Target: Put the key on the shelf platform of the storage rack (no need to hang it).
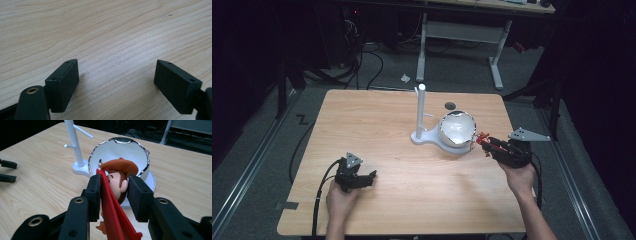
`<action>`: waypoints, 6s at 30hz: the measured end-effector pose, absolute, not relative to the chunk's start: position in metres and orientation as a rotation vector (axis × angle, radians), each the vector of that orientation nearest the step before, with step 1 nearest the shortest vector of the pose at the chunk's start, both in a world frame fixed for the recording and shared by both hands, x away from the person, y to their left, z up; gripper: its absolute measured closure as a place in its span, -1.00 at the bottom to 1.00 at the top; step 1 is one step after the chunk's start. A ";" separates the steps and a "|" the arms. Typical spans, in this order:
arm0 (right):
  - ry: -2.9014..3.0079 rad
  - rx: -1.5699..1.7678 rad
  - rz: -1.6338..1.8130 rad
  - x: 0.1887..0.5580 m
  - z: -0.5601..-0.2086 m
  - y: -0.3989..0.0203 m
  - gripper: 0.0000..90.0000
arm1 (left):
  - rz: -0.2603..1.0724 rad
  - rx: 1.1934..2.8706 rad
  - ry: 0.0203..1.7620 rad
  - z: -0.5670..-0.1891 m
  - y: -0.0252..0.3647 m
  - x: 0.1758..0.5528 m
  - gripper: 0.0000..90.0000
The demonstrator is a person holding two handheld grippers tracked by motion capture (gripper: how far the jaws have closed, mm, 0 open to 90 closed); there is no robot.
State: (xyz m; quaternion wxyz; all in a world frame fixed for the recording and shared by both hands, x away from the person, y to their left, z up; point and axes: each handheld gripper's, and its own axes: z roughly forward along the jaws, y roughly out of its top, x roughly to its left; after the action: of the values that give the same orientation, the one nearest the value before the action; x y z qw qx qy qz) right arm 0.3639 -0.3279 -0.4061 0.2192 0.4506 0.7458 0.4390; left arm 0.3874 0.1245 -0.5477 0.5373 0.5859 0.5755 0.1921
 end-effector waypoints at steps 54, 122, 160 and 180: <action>2.079 1.351 1.157 0.439 -0.424 -0.306 0.42 | 0.457 1.395 1.369 -0.548 0.125 0.387 -0.55; 2.193 1.360 0.933 0.486 -0.455 -0.265 0.41 | 0.456 1.395 1.369 -0.548 0.125 0.387 -0.55; 2.129 1.325 1.026 0.458 -0.419 -0.292 0.15 | 0.456 1.395 1.369 -0.548 0.125 0.387 -0.55; 2.093 1.307 1.089 0.431 -0.408 -0.311 0.10 | 0.456 1.395 1.369 -0.548 0.125 0.387 -0.55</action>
State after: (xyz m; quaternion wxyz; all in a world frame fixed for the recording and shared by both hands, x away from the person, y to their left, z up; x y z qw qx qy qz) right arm 0.4309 -0.3107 -0.4078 0.2205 0.4726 0.7570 0.3938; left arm 0.3873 0.1245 -0.5477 0.5375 0.5861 0.5752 0.1918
